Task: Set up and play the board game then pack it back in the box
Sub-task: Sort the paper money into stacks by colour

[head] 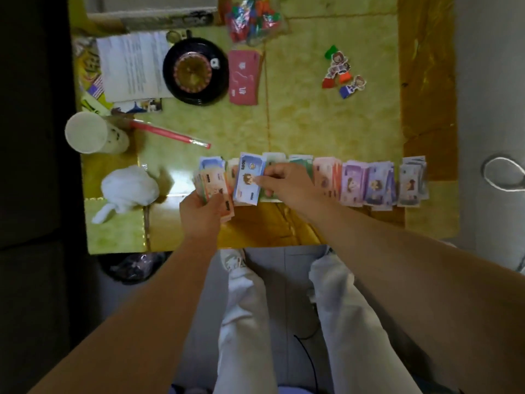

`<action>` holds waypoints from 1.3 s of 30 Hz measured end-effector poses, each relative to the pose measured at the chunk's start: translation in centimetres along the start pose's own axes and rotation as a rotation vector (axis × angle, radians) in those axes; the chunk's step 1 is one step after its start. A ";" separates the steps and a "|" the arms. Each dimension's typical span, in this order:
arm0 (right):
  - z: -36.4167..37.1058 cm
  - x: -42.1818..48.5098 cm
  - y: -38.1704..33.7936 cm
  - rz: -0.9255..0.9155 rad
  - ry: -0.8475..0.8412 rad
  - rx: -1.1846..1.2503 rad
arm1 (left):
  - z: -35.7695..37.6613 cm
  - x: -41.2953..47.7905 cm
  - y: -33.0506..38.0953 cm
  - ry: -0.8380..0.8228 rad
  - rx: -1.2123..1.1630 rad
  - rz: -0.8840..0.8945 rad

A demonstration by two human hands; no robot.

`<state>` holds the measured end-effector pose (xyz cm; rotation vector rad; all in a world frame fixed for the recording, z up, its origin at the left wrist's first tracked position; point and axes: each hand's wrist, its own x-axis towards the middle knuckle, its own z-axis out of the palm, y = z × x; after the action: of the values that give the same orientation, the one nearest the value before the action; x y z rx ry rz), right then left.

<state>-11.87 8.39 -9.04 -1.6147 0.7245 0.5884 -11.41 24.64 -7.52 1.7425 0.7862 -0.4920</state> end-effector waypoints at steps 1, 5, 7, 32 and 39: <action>1.9 0.4 -0.4 0.003 -0.009 -0.002 | -1.6 0.7 -0.3 0.012 -0.029 -0.005; 7.2 2.2 -0.8 -0.001 0.070 -0.082 | -5.1 2.7 -1.1 0.024 -0.088 -0.026; 8.6 2.9 -0.9 -0.007 0.097 -0.120 | -6.1 3.4 -1.3 0.012 -0.102 -0.036; 6.1 2.2 -0.9 -0.022 0.116 -0.124 | -4.6 3.3 -0.3 -0.193 -0.210 -0.192; 5.1 3.4 1.2 0.045 0.243 -0.200 | -3.7 3.2 -1.0 -0.222 -0.199 -0.149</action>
<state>-10.35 12.89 -13.19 -1.8810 0.9058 0.5142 -10.19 29.17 -9.22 1.4250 0.7810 -0.6717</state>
